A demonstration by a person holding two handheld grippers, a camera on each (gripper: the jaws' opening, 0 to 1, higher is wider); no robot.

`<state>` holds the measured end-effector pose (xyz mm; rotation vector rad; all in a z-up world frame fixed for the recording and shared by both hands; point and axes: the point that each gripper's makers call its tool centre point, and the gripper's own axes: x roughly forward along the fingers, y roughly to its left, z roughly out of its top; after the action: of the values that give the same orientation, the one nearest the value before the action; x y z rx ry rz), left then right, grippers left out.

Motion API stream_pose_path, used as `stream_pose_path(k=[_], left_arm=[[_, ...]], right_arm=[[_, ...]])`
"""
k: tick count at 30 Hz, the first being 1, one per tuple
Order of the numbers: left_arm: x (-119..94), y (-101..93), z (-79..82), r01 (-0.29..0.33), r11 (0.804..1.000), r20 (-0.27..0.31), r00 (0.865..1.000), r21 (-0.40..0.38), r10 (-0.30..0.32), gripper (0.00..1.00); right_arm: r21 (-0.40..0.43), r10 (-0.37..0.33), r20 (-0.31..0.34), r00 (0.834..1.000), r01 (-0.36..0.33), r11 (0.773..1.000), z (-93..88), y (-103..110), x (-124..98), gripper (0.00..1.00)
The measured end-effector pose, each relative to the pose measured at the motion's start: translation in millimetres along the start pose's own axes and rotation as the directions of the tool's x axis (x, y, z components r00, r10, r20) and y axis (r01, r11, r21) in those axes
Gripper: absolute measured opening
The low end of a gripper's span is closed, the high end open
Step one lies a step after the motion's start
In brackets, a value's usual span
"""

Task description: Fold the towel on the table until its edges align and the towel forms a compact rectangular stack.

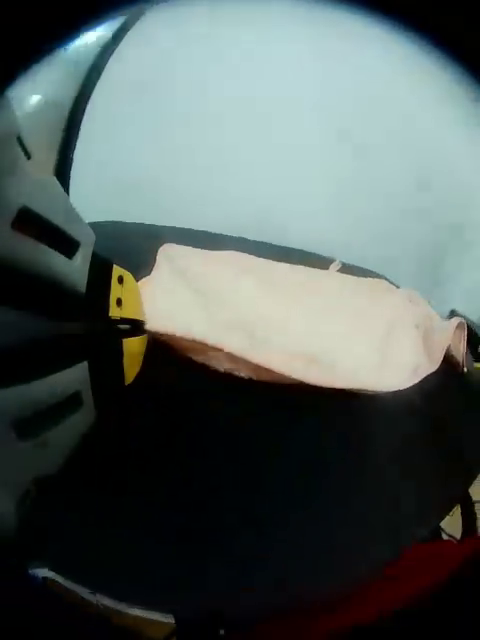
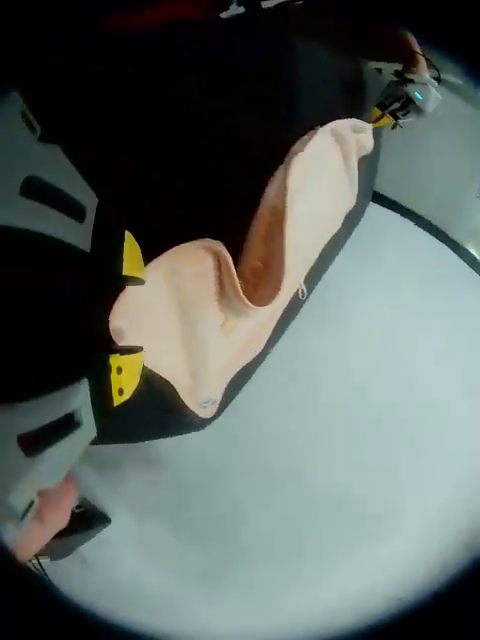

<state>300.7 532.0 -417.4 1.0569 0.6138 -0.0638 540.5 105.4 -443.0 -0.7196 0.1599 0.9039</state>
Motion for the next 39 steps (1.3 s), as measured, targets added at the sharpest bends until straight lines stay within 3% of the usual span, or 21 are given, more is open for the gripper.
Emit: stream_pose_path(k=[2, 5, 10, 13, 15, 16, 18, 20, 23, 26, 29, 33, 37, 39], left_arm=[[-2.2, 4.9, -0.6, -0.017, 0.999, 0.008, 1.0, -0.05, 0.017, 0.0], [-4.6, 8.0, -4.5, -0.034, 0.999, -0.009, 0.999, -0.02, 0.034, 0.0], [-9.3, 28.5, -5.3, -0.118, 0.989, 0.0, 0.993, -0.087, 0.118, 0.0], [-9.7, 32.2, -4.5, -0.132, 0.988, -0.002, 0.991, -0.079, 0.133, 0.0], [-11.2, 36.5, -4.0, -0.151, 0.987, -0.005, 0.989, -0.062, 0.151, 0.0], [-12.7, 39.0, -4.1, -0.162, 0.985, -0.006, 0.987, -0.054, 0.162, 0.0], [-15.7, 39.1, -5.6, -0.169, 0.984, -0.007, 0.986, -0.049, 0.168, 0.0], [-17.5, 32.8, -10.7, -0.15, 0.988, -0.018, 0.989, -0.029, 0.149, 0.0], [-21.1, 29.7, -26.6, -0.131, 0.991, -0.054, 0.99, 0.018, 0.132, 0.0], [-28.5, 32.4, -37.3, -0.13, 0.988, -0.036, 0.991, -0.078, 0.127, 0.0], [-38.2, 23.4, -39.3, -0.086, 0.994, -0.008, 0.996, -0.073, 0.085, 0.0], [-47.9, 7.8, -42.1, -0.028, 1.0, -0.02, 0.999, 0.003, 0.028, 0.0], [-59.2, 6.8, -39.4, -0.022, 1.0, 0.002, 1.0, 0.018, 0.022, 0.0], [-65.2, 10.0, -39.5, -0.029, 0.999, 0.006, 1.0, 0.024, 0.029, 0.0]], right_arm=[[-0.03, 0.0, -0.022, 1.0, -0.001, 1.0, -7.2, 3.0, 2.9, 0.19], [-0.109, -0.031, -0.061, 0.998, 0.024, 0.994, -16.5, -0.5, 8.7, 0.16], [-0.183, -0.056, -0.057, 0.997, 0.045, 0.982, -19.3, -7.5, 20.0, 0.11], [-0.291, -0.066, -0.049, 0.997, 0.049, 0.956, -16.8, -6.4, 24.4, 0.07], [-0.355, -0.071, -0.1, 0.992, 0.031, 0.934, -24.7, -5.8, 24.8, 0.01], [-0.4, -0.08, -0.083, 0.993, 0.04, 0.916, -21.7, -10.3, 24.1, 0.01], [-0.422, -0.095, -0.143, 0.985, 0.026, 0.906, -30.6, -14.6, 14.8, 0.0], [-0.498, -0.142, -0.178, 0.974, 0.035, 0.867, -33.9, -24.9, -1.1, 0.0], [-0.489, -0.155, -0.209, 0.966, 0.035, 0.872, -38.1, -34.9, -17.0, 0.0], [-0.491, -0.173, -0.247, 0.953, 0.031, 0.871, -44.9, -41.2, -29.7, 0.0], [-0.481, -0.137, -0.256, 0.957, -0.003, 0.877, -46.4, -33.6, -43.0, 0.0], [-0.469, -0.132, -0.237, 0.963, 0.006, 0.883, -39.8, -36.3, -56.8, 0.0], [-0.498, -0.116, -0.236, 0.965, -0.017, 0.867, -37.9, -35.2, -71.9, 0.0], [-0.461, -0.078, -0.227, 0.971, -0.036, 0.887, -39.1, -34.7, -76.7, 0.0]])
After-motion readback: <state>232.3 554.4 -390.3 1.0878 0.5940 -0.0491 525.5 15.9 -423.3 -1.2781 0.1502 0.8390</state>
